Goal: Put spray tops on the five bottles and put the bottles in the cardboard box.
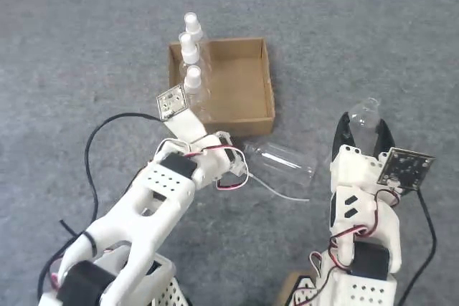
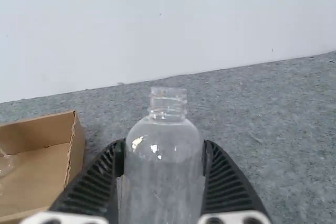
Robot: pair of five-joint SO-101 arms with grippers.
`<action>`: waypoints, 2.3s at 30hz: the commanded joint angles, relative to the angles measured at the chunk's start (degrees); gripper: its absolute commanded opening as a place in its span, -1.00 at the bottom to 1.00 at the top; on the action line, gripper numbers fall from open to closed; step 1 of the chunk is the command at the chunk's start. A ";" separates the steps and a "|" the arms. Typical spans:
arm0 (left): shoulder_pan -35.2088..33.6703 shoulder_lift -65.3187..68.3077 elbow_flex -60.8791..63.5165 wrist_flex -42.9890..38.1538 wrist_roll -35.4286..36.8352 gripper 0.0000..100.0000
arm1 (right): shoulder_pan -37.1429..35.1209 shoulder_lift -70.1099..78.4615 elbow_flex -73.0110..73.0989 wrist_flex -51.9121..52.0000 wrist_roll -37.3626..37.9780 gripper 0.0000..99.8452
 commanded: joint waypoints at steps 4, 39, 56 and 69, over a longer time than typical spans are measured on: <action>-0.18 0.00 1.71 -6.42 0.70 -0.62 | 0.48 -1.10 -0.35 -1.89 -0.35 -0.98; -0.35 16.35 -12.00 4.48 5.19 -0.79 | -0.66 -1.10 -0.35 -1.89 -0.26 -0.98; -2.90 10.11 -8.40 4.48 5.10 -0.98 | -0.57 -1.10 -0.35 -1.89 -0.26 -0.97; -2.55 3.16 -4.53 4.48 2.29 -0.73 | -0.57 -1.10 -0.35 -1.89 -0.26 -0.97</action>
